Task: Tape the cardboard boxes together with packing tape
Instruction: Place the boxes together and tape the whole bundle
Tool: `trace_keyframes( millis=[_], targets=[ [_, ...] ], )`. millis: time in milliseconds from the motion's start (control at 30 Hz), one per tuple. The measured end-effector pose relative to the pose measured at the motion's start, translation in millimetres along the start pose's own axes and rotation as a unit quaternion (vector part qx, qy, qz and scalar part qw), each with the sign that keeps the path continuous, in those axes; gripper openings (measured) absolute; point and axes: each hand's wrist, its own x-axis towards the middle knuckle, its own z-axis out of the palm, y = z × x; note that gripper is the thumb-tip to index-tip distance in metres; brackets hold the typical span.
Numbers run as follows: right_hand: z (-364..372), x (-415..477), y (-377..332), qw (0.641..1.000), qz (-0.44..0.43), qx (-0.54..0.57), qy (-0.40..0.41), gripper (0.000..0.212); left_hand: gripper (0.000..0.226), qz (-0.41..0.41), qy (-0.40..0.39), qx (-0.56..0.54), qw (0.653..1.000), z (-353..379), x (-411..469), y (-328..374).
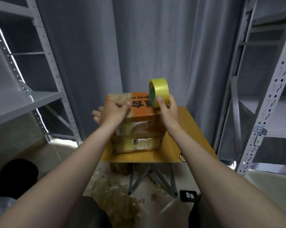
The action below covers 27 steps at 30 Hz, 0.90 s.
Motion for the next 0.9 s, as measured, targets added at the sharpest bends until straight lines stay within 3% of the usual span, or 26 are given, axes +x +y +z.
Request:
trace_keyframes(
  millis=[67, 233, 367, 533, 667, 767, 900],
  targets=[
    [7, 19, 3, 1.0, 0.013, -0.005, 0.013, 0.03, 0.035, 0.009, -0.031, 0.04, 0.999, -1, 8, 5],
    [22, 56, 16, 0.999, 0.033, -0.041, 0.0, 0.03, 0.056, 0.03, -0.078, 0.095, 0.992, 1, 33, 4],
    [25, 75, 22, 0.998, 0.016, -0.055, 0.008, 0.023, 0.084, 0.07, -0.135, 0.223, 0.963, 9, 55, 15],
    [26, 86, 33, 0.996, -0.016, -0.092, 0.007, 0.029, 0.063, 0.281, -0.178, 0.183, 0.925, 39, 72, 44],
    [23, 91, 34, 0.991, -0.023, -0.125, -0.033, 0.025, 0.066, 0.293, -0.134, 0.192, 0.927, 59, 77, 42],
    [22, 93, 22, 0.994, -0.036, -0.086, -0.05, 0.024, 0.071, 0.278, -0.124, 0.17, 0.937, 62, 81, 33],
    [27, 82, 5, 0.998, -0.043, -0.038, 0.005, 0.034, 0.061, 0.296, -0.1, 0.181, 0.933, 66, 81, 32]
  ],
)
